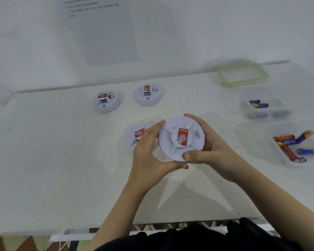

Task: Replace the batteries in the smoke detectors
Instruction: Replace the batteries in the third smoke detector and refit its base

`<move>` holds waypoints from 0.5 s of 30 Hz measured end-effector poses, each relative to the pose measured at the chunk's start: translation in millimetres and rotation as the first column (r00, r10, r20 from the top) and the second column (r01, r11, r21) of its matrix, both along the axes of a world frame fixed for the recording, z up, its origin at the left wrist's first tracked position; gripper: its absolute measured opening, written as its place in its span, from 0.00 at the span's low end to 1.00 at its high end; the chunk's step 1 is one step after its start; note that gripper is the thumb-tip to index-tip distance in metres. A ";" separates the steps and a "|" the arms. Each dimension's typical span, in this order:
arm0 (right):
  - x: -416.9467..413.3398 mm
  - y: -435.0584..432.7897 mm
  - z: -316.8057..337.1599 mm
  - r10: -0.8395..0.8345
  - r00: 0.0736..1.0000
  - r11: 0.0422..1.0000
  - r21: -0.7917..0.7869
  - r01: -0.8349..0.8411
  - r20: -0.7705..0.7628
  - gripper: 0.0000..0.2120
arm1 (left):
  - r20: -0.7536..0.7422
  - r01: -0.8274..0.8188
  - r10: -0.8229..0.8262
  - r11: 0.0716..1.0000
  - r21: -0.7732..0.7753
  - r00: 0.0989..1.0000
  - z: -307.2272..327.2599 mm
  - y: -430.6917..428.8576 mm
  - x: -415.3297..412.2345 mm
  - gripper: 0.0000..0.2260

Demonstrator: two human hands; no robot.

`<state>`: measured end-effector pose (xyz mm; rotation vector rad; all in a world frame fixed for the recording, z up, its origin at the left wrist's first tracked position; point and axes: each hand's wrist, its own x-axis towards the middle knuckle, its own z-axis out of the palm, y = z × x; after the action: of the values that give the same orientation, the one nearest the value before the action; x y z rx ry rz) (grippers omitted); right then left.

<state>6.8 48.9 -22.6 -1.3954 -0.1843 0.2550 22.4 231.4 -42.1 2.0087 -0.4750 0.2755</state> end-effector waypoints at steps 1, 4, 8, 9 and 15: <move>-0.3 0.2 0.0 0.000 1.000 1.000 -0.001 0.000 0.002 0.39 | 0.001 0.001 -0.001 1.000 0.001 1.000 0.7 -0.1 -0.4 0.43; -1.4 0.9 0.0 -0.003 1.000 1.000 0.007 0.003 0.002 0.39 | 0.008 -0.002 0.002 1.000 0.005 1.000 0.8 0.1 -1.1 0.43; -3.4 1.5 -0.3 0.000 1.000 1.000 0.011 0.000 0.004 0.38 | 0.023 -0.012 0.011 1.000 0.029 1.000 -1.0 1.7 -2.1 0.43; -4.0 1.6 -0.5 0.000 1.000 1.000 0.014 0.000 0.003 0.38 | 0.024 -0.009 0.009 1.000 0.030 1.000 -0.8 1.7 -2.7 0.43; -7.2 1.1 -1.8 0.007 1.000 1.000 0.009 -0.007 0.005 0.39 | 0.014 -0.008 0.007 1.000 0.027 1.000 -1.2 1.6 -5.4 0.43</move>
<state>-0.5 50.0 -24.4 -1.3869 -0.1941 0.2567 17.0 233.0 -43.4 2.0363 -0.4821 0.2894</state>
